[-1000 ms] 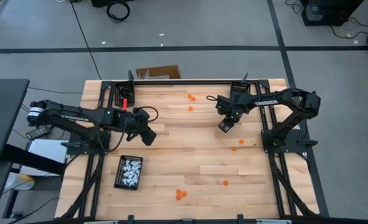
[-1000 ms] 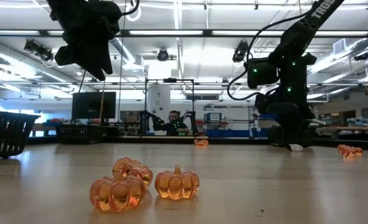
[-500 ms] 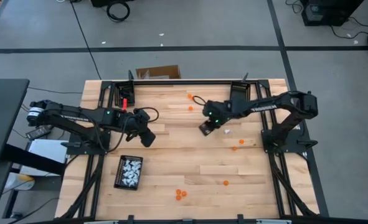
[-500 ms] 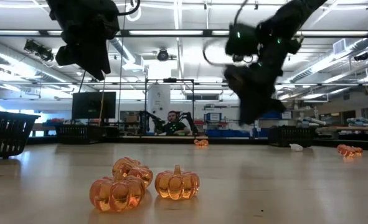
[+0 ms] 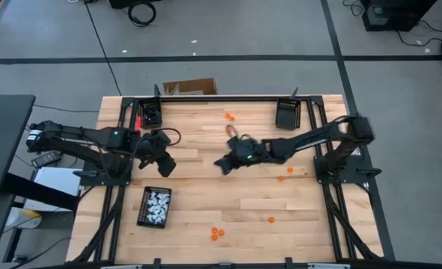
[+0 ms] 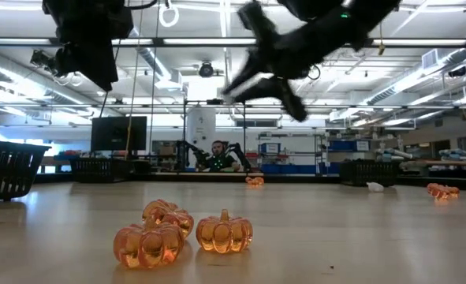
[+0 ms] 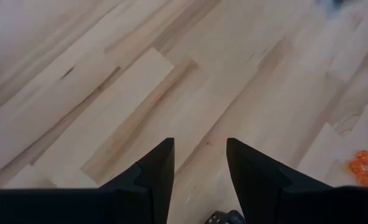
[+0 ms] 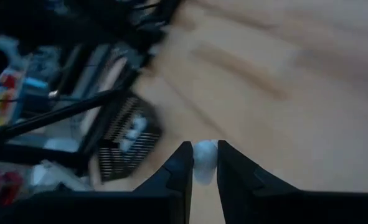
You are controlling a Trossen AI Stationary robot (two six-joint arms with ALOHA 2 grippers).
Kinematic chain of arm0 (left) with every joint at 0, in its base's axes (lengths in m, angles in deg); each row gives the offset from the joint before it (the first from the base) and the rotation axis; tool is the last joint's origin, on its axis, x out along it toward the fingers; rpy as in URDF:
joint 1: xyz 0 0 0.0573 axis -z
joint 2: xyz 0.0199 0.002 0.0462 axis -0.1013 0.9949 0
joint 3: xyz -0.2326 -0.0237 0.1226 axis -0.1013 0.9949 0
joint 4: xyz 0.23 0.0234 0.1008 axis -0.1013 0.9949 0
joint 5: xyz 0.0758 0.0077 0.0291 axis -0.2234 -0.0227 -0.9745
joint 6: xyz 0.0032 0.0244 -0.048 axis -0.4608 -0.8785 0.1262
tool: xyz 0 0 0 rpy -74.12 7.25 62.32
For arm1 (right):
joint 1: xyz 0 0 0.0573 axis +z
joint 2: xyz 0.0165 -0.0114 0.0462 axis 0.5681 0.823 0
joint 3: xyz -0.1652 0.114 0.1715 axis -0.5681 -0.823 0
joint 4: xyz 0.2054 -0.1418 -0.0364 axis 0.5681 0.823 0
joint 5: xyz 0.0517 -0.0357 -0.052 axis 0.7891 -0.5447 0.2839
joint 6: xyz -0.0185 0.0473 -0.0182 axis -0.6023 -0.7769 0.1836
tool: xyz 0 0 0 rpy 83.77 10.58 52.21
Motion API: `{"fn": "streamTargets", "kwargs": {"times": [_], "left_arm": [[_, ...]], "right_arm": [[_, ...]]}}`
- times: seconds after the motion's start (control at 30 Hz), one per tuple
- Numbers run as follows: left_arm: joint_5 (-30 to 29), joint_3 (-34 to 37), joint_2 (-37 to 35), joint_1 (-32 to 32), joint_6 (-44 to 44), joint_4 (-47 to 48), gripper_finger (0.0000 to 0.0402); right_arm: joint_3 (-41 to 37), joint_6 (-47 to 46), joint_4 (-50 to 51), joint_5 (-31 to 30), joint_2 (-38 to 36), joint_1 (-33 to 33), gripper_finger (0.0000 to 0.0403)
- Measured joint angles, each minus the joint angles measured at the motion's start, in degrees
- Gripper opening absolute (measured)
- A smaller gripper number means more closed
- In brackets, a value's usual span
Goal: Sort Halloween decoration
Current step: Put the white ghost toy into the bottom black basket
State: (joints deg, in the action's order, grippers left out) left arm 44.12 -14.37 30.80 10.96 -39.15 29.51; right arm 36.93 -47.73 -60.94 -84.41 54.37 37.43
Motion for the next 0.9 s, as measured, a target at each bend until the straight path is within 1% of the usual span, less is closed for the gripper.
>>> {"fn": "streamTargets", "kwargs": {"times": [0.1,0.27,0.33,0.53,0.6,0.73,0.83,0.9], "left_arm": [[-0.2,0.0,-2.0,0.0,-0.1,-0.1,0.0155],[-0.2,0.0,-4.5,0.4,-0.1,0.3,0.0155],[-0.2,0.0,-5.2,1.1,0.0,0.3,0.0155],[-0.2,0.1,-6.0,3.8,-0.1,0.6,0.0155],[-0.2,0.1,-6.0,4.9,0.1,0.6,0.0155],[-0.2,0.1,-5.9,7.3,0.6,0.7,0.0155],[-0.2,0.1,-5.9,9.2,1.1,1.0,0.0155],[-0.2,0.1,-5.9,10.3,1.2,1.2,0.0155]], "right_arm": [[7.2,0.1,-0.6,0.4,6.9,2.1,0.0061],[22.6,2.6,-0.5,0.8,19.3,4.0,0.0061],[28.4,3.4,0.1,1.0,23.2,4.4,0.0061],[44.7,9.9,0.2,0.3,35.2,5.2,0.0065],[49.2,11.9,0.3,0.1,38.4,5.6,0.0071],[56.8,12.4,0.3,0.2,44.9,6.2,0.0090],[60.8,13.5,0.7,1.5,48.9,6.9,0.0112],[62.3,14.2,1.2,1.9,50.3,7.7,0.0130]]}}
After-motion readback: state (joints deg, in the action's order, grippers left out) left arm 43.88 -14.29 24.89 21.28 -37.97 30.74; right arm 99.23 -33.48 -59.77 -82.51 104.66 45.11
